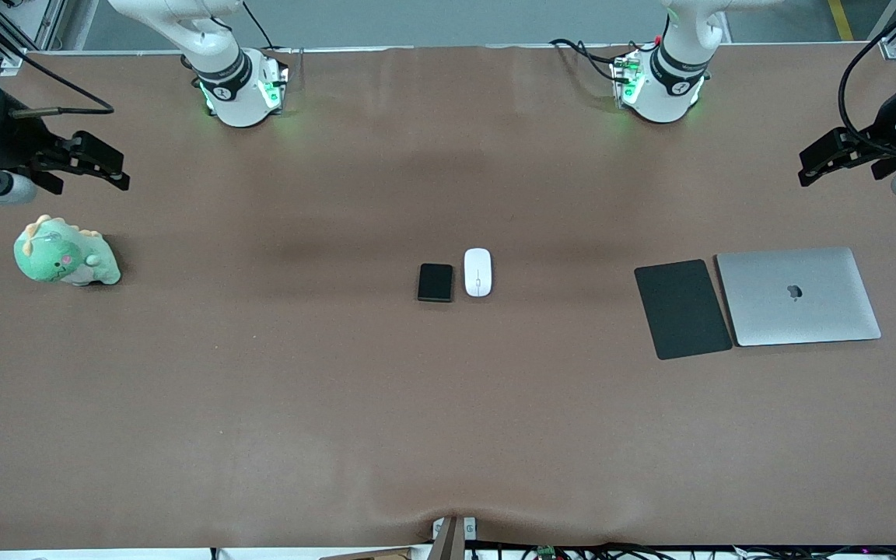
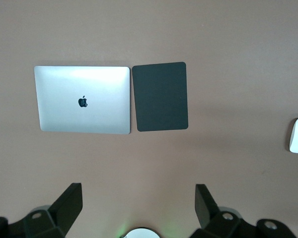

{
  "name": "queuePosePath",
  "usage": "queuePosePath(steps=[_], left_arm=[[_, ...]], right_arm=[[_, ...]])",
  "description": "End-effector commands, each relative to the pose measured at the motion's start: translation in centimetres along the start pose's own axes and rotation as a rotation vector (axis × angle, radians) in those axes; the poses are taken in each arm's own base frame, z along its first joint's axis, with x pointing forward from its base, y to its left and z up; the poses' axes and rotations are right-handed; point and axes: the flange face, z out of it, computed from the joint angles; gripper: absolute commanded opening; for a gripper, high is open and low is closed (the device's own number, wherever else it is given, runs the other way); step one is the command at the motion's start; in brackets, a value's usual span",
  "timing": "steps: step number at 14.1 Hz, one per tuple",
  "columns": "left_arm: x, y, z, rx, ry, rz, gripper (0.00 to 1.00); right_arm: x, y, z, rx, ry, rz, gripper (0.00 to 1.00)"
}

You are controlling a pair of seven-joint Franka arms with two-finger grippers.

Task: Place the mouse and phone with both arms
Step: 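Reach the left gripper toward the white mouse beside the black phone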

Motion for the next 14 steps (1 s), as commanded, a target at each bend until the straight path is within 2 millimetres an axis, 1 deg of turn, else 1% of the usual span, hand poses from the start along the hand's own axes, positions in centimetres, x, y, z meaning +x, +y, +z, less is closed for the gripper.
queuePosePath(steps=[1, 4, 8, 11, 12, 13, 14], left_arm=[[0.3, -0.2, -0.5, -0.008, 0.002, 0.015, 1.00], [0.3, -0.2, -0.5, -0.008, 0.002, 0.015, 1.00], [0.4, 0.0, -0.4, -0.009, -0.001, 0.016, 1.00], [0.4, 1.3, 1.2, -0.015, -0.051, 0.001, 1.00], [0.5, 1.5, 1.5, -0.016, -0.057, 0.002, 1.00], [0.8, 1.9, 2.4, -0.015, -0.074, 0.008, 1.00], [0.8, 3.0, 3.0, -0.015, -0.083, 0.023, 1.00]], right_arm=[[-0.5, 0.5, -0.3, -0.029, -0.011, 0.006, 1.00], [-0.6, 1.2, -0.5, -0.059, -0.018, -0.009, 1.00], [-0.3, 1.2, -0.1, -0.065, -0.025, -0.013, 1.00], [-0.2, 1.5, 0.3, -0.065, -0.035, -0.006, 1.00], [-0.1, 2.0, 0.4, -0.064, -0.033, 0.004, 1.00], [0.3, 2.2, 0.7, -0.063, -0.034, 0.007, 1.00], [0.3, 2.5, 0.6, -0.061, -0.031, 0.013, 1.00]])
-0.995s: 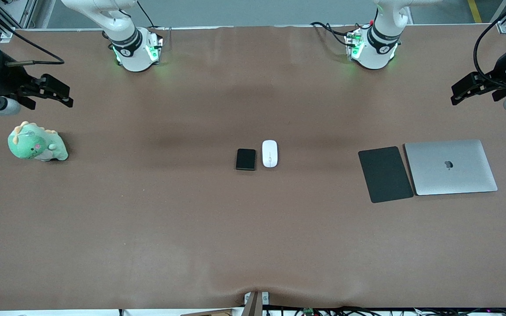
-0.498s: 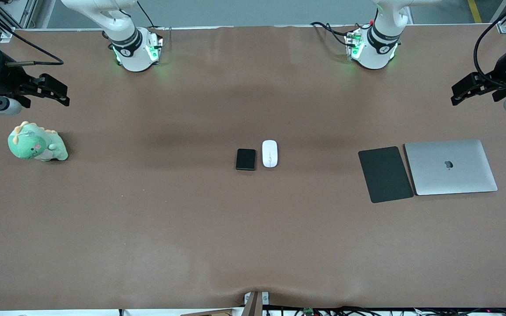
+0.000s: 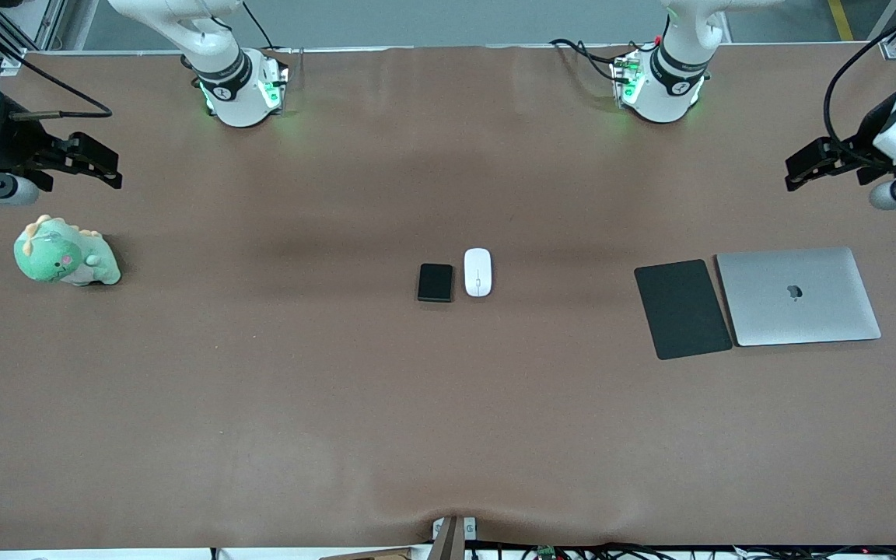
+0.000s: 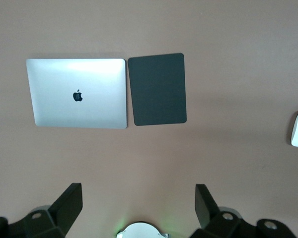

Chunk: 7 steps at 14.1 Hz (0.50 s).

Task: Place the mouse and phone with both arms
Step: 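Reach the left gripper toward the white mouse beside the black phone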

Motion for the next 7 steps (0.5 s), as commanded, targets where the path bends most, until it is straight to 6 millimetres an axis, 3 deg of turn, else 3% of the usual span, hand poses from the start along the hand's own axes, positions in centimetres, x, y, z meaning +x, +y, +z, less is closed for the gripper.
queuePosePath(steps=[1, 4, 7], left_arm=[[0.3, 2.0, 1.7, -0.023, -0.031, 0.017, 1.00], [0.5, 5.3, 4.9, -0.024, -0.024, 0.067, 1.00], [0.2, 11.3, 9.2, -0.019, -0.002, 0.053, 1.00]], right_arm=[[0.3, 0.8, 0.0, -0.006, 0.000, 0.005, 1.00], [1.1, 0.8, 1.1, -0.006, -0.021, 0.003, 1.00], [1.9, 0.0, 2.5, 0.005, -0.048, -0.009, 1.00]])
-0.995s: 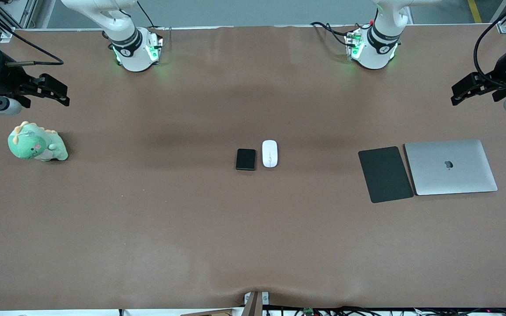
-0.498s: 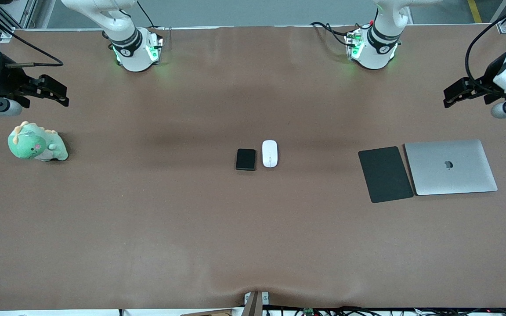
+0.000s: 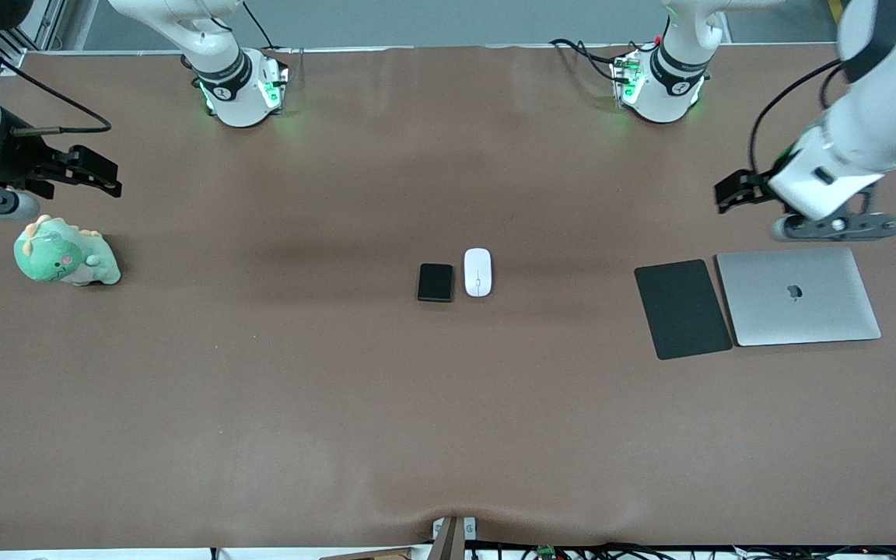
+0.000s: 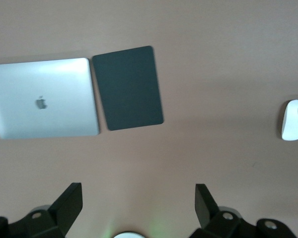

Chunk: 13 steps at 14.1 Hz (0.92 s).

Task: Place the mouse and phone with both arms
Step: 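Reach the left gripper toward the white mouse beside the black phone, then grasp the white mouse with the left gripper while the right gripper reaches the phone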

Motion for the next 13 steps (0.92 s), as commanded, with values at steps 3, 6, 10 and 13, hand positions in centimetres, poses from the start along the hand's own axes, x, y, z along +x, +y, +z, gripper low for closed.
queuePosePath(steps=[3, 6, 10, 13], left_arm=[[0.4, 8.7, 6.3, -0.022, -0.006, -0.002, 1.00], [1.0, 13.5, 10.4, -0.042, -0.031, 0.017, 1.00], [0.2, 20.9, 16.1, -0.021, -0.032, -0.008, 1.00], [-0.7, 26.4, 21.5, 0.012, 0.002, -0.063, 1.00]], right_arm=[[2.4, -0.4, 2.5, 0.004, -0.032, -0.010, 1.00], [4.3, 0.1, 4.4, -0.001, -0.033, 0.002, 1.00], [6.2, 0.4, 5.2, 0.001, -0.038, 0.022, 1.00], [6.2, -0.1, 5.1, 0.005, -0.035, 0.030, 1.00]])
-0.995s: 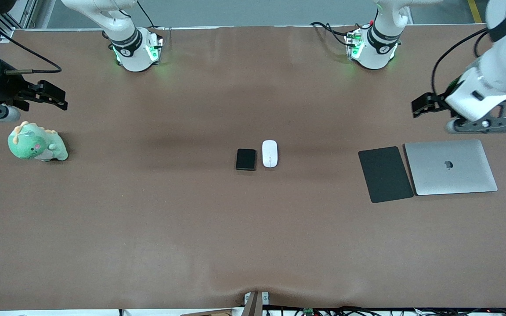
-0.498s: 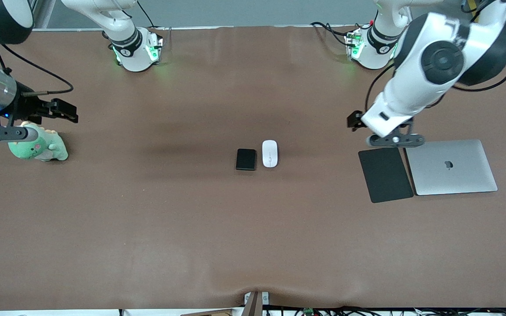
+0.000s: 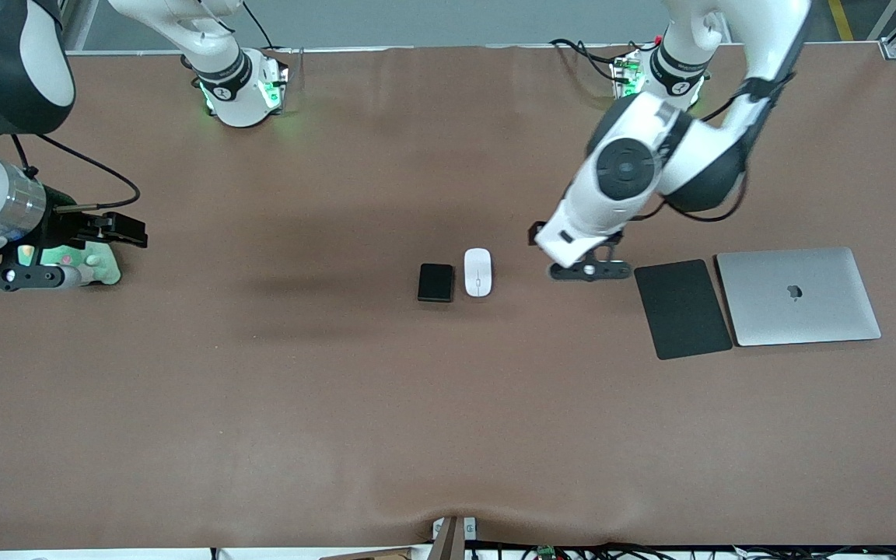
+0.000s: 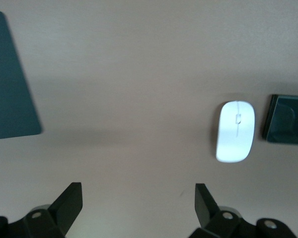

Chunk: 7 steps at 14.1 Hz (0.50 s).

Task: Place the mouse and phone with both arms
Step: 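Grasp the white mouse with the left gripper while the right gripper reaches the phone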

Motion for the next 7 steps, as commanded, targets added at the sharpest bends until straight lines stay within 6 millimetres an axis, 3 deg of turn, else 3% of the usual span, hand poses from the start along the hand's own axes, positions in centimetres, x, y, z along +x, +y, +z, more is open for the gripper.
queuePosePath(steps=[1, 3, 5, 7], left_arm=[[-0.2, 3.7, 4.0, 0.009, 0.027, -0.052, 1.00], [-1.3, 6.4, 6.5, -0.012, 0.031, -0.059, 1.00], [-1.6, 7.9, 8.5, -0.029, 0.051, -0.062, 1.00], [-2.0, 9.2, 10.5, -0.031, 0.060, -0.035, 0.95]], right_arm=[[0.2, -0.2, -0.8, 0.001, 0.006, 0.015, 1.00], [0.2, -0.8, -0.8, 0.002, 0.011, 0.009, 1.00], [0.7, -1.3, -0.2, 0.002, 0.014, 0.035, 1.00], [1.4, -1.1, 1.5, -0.008, -0.022, 0.068, 1.00]])
